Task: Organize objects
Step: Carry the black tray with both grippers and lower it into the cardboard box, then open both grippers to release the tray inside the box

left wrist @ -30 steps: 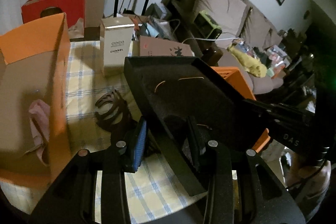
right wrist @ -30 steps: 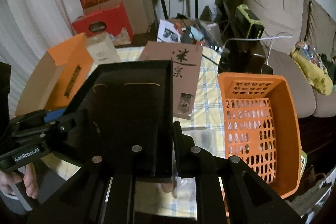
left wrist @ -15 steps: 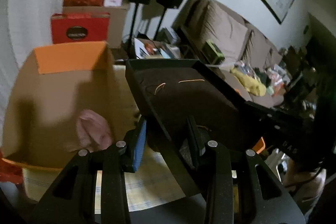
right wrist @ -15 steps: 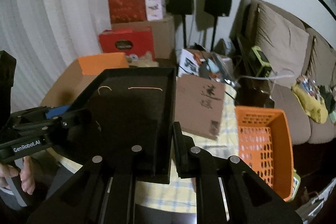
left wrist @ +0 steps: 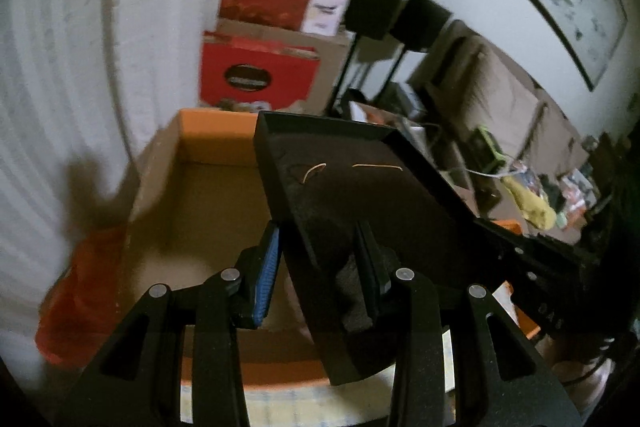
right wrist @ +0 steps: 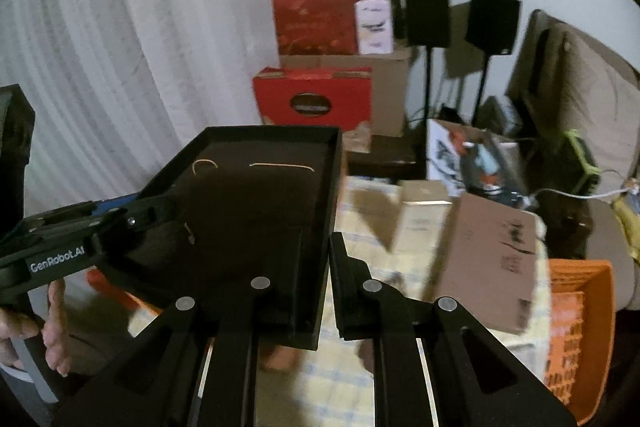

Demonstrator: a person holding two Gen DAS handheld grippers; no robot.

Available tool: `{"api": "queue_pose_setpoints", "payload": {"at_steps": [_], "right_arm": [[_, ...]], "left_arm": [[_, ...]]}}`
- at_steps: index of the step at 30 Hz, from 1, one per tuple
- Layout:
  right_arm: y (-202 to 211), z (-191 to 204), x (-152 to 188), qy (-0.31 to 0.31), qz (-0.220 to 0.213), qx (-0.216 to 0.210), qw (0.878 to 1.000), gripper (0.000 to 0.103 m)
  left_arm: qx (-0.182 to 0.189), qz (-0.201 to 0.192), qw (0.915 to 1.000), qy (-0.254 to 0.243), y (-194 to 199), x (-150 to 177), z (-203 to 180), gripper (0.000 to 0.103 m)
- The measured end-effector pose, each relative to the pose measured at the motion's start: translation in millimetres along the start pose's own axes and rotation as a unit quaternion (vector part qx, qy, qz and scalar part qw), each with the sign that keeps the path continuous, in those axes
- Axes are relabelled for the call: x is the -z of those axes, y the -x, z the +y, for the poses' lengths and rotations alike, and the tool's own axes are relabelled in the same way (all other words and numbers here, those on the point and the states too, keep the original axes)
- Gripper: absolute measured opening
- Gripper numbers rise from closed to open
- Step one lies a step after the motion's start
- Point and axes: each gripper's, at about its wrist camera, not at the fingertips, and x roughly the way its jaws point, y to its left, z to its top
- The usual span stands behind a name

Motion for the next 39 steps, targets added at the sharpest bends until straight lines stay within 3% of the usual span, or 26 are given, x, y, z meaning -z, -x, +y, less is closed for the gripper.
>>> {"api": "queue_pose_setpoints", "payload": {"at_steps": [12,16,20,24,29,33,35,39], "right_arm": [[-103.2,20.0,3.9,-0.026,0.074,-0.022,0.997,0.013],[-124.4,22.7,15.5,-0.021,0.098,-0.017,0.995,0.012],[-135.6,18.2,27.9,-0.016,0.114,-0.009,0.993,0.011],[-131.7,22.0,27.8,-0.009,0.117,-0.031,0.993,0.012],[-123.1,25.0,28.4,-0.005,0.112,-0.033,0.993,0.013],[-102.3,17.1,28.7,-0.009,0.094,-0.032,0.995,0.015],[-87.9,12.1,29.6,-0.011,0.083,-0.031,0.996,0.015],[-57.1,-0.3,31.0,-0.009,0.061,-0.022,0.998,0.03]], "left_arm": [[-0.06,0.057,0.9966,0.01,-76.0,-7.5,53.5,0.033],[-0.067,0.097,0.9929,0.01,-102.4,0.9,63.4,0.032],[-0.063,0.134,0.9887,0.021,-122.0,12.8,74.1,0.026],[-0.061,0.149,0.9869,0.013,-129.4,20.1,69.6,0.026],[-0.071,0.133,0.9886,0.003,-116.8,15.7,58.3,0.027],[-0.078,0.104,0.9914,-0.015,-97.1,13.9,42.1,0.043],[-0.071,0.084,0.9937,-0.021,-84.0,15.2,33.0,0.061],[-0.053,0.058,0.9962,-0.037,-61.2,18.9,14.7,0.071]]}}
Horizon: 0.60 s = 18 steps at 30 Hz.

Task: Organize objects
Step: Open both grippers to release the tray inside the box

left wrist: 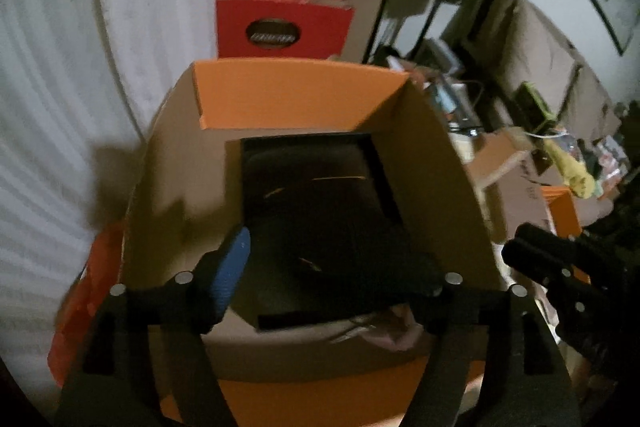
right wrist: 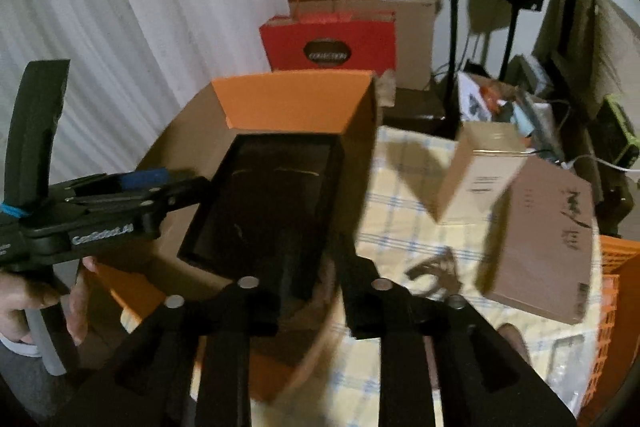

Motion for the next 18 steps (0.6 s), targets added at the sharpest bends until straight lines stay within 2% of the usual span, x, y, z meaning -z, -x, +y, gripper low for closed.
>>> {"api": "queue_pose_setpoints", "payload": {"at_steps": [6,13,16,18], "right_arm": [[40.8,-19.7,12.8,0.005,-0.024,0.037,0.999,0.049],[67.5,-47.4,29.8,-0.015,-0.031,0.068,0.997,0.059],[76.0,-57.9,38.9,-0.024,-0.034,0.08,0.996,0.064],[79.5,-63.0,45.3,-0.028,-0.035,0.086,0.995,0.07]], "left_arm": [[0.026,-0.012,0.9993,-0.025,15.6,6.8,-34.8,0.084],[0.041,-0.014,0.9979,-0.048,27.8,21.6,-69.2,0.086],[0.049,-0.014,0.9971,-0.057,30.0,28.1,-83.2,0.095],[0.058,-0.017,0.9964,-0.06,32.4,33.2,-91.1,0.097]]}}
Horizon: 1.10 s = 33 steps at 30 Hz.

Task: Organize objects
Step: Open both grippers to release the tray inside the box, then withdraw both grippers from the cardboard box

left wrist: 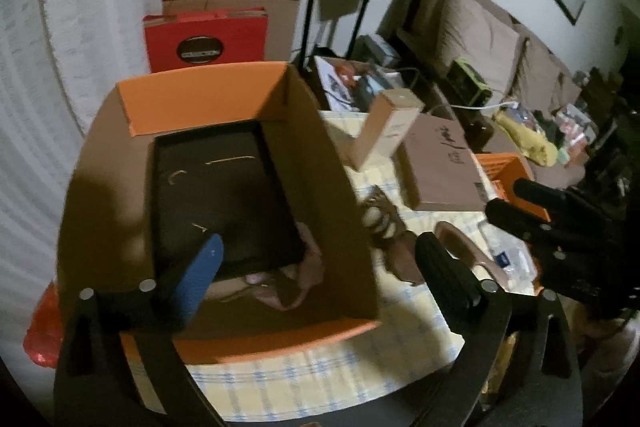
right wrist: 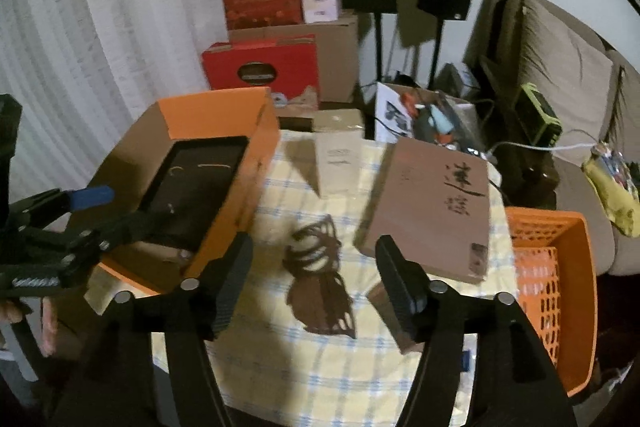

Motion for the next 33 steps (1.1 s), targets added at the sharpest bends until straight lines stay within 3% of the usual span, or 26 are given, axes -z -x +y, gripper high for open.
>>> {"api": "queue_pose_setpoints", "payload": {"at_steps": [8,10,16,21,27,33], "right_arm": [[-17.0,-18.3,27.1,0.002,0.023,0.029,0.999,0.074],[-26.2,-20.1,36.4,0.002,0.036,0.026,0.999,0.075],[-40.5,-21.5,52.7,0.001,0.055,0.024,0.998,0.081],[-42.4,-26.7,58.4,-0.012,0.056,0.023,0.998,0.085],[-43.3,-28.8,62.3,-0.008,0.05,0.027,0.998,0.087],[-59.0,-21.0,69.3,0.007,0.05,0.01,0.999,0.087]], "left_arm": [[0.007,0.005,0.9998,-0.02,-5.5,13.7,-26.5,0.099],[0.004,0.005,0.9997,-0.024,-7.0,16.7,-31.3,0.103],[-0.006,0.004,0.9996,-0.028,-12.6,24.5,-39.3,0.103],[-0.013,0.0,0.9996,-0.025,-14.0,31.1,-37.2,0.103],[-0.015,-0.036,0.9992,-0.001,5.3,52.2,-28.1,0.103],[-0.014,-0.034,0.9991,0.018,12.7,67.9,-16.0,0.103]]}}
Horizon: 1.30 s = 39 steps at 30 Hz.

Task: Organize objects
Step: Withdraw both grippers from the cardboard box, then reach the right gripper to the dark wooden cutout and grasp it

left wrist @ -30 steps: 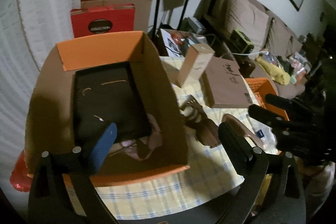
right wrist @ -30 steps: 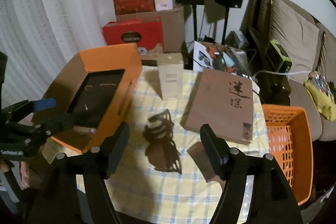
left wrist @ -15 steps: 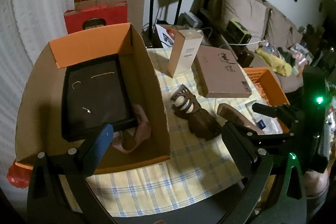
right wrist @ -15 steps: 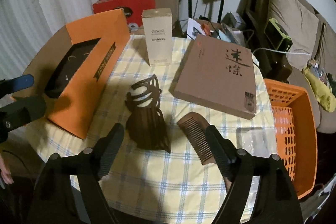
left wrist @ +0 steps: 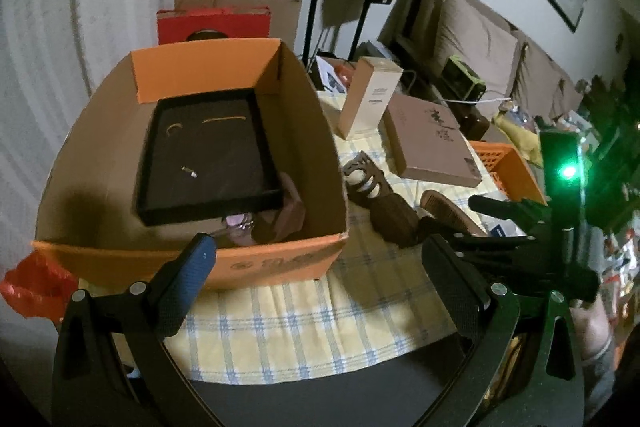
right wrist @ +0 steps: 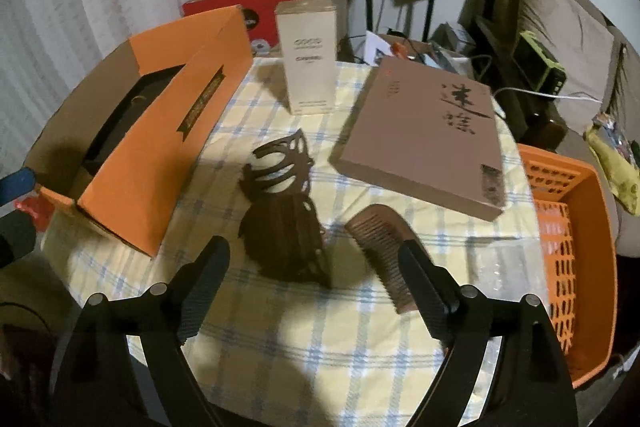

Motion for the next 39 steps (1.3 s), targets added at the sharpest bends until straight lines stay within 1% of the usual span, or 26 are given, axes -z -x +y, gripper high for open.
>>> {"api": "queue_pose_setpoints", "payload": {"at_steps": [5,7,10,15,17,19,20,21,25,28,30,33,37,39], "right_arm": [[-21.5,11.1,1.3,0.012,0.002,-0.01,1.0,0.087],[-29.8,14.9,1.1,0.021,0.005,-0.008,1.0,0.087],[-42.5,17.9,0.0,0.029,0.009,-0.001,1.0,0.086],[-60.5,21.3,-0.4,0.034,0.025,-0.014,0.999,0.081],[-66.1,23.6,0.8,0.041,0.031,-0.013,0.999,0.082],[-67.5,26.5,1.4,0.051,0.029,-0.005,0.998,0.081],[-67.8,26.6,1.0,0.051,0.028,-0.005,0.998,0.077],[-67.9,26.4,0.5,0.05,0.028,-0.005,0.998,0.071],[-66.8,27.2,-0.9,0.052,0.034,-0.007,0.998,0.071],[-62.6,26.3,0.6,0.044,0.034,-0.017,0.998,0.071],[-57.0,25.5,2.2,0.037,0.033,-0.029,0.998,0.071],[-45.4,23.7,7.6,0.03,0.036,-0.037,0.998,0.071],[-29.1,15.5,16.6,0.016,0.041,-0.055,0.998,0.071],[-20.6,8.6,21.6,0.008,0.042,-0.056,0.998,0.071]], "left_arm": [[-0.005,0.005,0.9999,0.008,0.4,0.7,6.0,0.103],[-0.005,0.01,0.9999,0.006,-1.1,1.3,6.0,0.103],[0.0,0.014,0.9999,0.007,-2.6,2.6,5.6,0.103],[0.008,0.022,0.9997,0.011,-4.6,5.4,6.4,0.103],[0.011,0.024,0.9996,0.014,-4.9,6.9,7.4,0.103],[0.012,0.026,0.9995,0.015,-4.9,8.8,8.2,0.103],[0.013,0.027,0.9994,0.016,-4.6,9.9,8.3,0.103],[0.015,0.028,0.9993,0.017,-4.3,10.7,8.4,0.103],[0.027,0.038,0.9987,0.02,-5.1,17.3,6.4,0.103],[0.037,0.047,0.998,0.021,-6.6,23.5,3.4,0.103],[0.048,0.057,0.9969,0.024,-9.8,27.8,1.5,0.103],[0.077,0.078,0.9933,0.038,-16.0,35.3,-1.4,0.103],[0.134,0.111,0.9821,0.073,-29.8,43.0,-6.3,0.103],[0.151,0.12,0.9774,0.087,-35.9,44.8,-9.4,0.103]]}}
